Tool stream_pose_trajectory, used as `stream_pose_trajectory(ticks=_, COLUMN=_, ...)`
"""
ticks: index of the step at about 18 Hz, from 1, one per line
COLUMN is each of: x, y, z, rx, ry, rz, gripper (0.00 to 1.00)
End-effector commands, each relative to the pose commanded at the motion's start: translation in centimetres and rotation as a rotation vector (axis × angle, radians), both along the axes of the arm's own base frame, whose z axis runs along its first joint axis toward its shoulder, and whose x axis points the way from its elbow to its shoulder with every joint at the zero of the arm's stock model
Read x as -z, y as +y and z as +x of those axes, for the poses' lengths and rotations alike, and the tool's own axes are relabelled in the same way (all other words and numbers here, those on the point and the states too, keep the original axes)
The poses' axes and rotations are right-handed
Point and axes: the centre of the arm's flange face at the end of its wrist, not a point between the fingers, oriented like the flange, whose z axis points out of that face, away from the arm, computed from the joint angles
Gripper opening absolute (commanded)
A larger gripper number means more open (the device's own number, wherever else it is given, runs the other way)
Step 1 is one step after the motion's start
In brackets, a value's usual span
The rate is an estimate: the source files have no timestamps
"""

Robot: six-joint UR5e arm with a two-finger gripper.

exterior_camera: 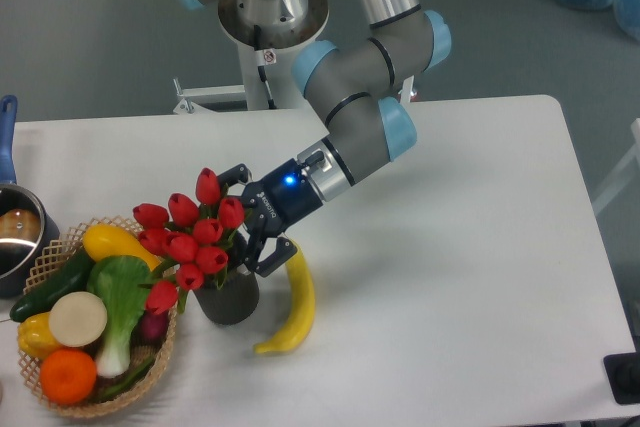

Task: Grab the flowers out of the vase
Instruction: 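Close the gripper around the tulip stems at the vase rim, then lift the gripped tulip bunch upward out of the dark vase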

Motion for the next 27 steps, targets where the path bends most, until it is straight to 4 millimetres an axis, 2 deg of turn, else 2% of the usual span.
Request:
stream_pose_trajectory(ticks=1, x=-0.08, y=-0.01, z=0.01, rx=0.000, ry=0.001, rz=0.001, gripper=0.80)
stream_pose_trajectory(ticks=3, x=-0.16, y=0.02, z=-0.02, rx=0.000, ry=0.002, rz=0.003, gripper=0.74)
stream_pose_trajectory(ticks=8, x=-0.14, y=0.04, z=-0.03, rx=0.000, ry=-0.001, rz=0.007, gripper=0.70)
stream_pose_trajectory(ticks=9, x=-0.13, y=0.04, z=-0.03, rx=0.000, ry=-0.001, rz=0.007, gripper=0.65)
stream_pose_trajectory(ticks=13, x=-0.54, y=0.07, z=-0.18, rx=-0.002, ry=0.002, rz=0.016, gripper=0.59)
stream_pose_trajectory(ticks=27, x=-0.87, y=-0.16, z=-0.43, rx=-0.012, ry=-0.004, rz=0.012, gripper=0.56)
